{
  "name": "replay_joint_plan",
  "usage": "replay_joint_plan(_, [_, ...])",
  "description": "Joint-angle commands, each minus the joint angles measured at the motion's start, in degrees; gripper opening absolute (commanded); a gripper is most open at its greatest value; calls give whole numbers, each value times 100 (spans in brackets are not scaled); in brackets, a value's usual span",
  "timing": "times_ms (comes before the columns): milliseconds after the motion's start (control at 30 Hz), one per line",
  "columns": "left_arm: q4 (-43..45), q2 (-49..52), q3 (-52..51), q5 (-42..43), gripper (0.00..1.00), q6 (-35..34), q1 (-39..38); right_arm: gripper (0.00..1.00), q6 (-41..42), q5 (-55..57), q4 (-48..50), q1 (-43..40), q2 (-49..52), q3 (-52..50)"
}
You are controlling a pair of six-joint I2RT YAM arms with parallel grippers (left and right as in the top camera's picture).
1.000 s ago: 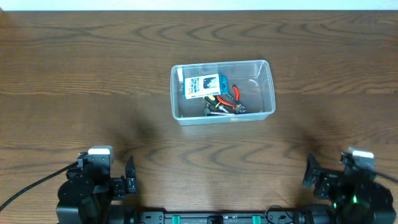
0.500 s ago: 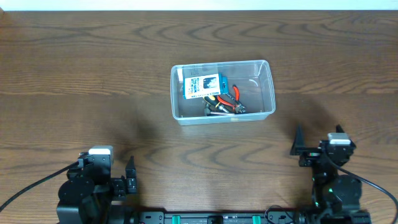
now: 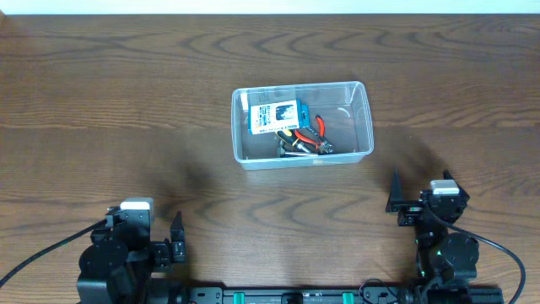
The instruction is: Pack container
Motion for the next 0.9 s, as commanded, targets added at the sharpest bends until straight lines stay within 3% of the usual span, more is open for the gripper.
replay_joint_plan(0, [4, -31, -2, 17, 98, 72, -15, 99, -11, -125, 17, 59, -57, -42])
replay_joint_plan(867, [7, -199, -24, 240, 98, 35, -11, 99, -11, -125, 17, 59, -57, -42])
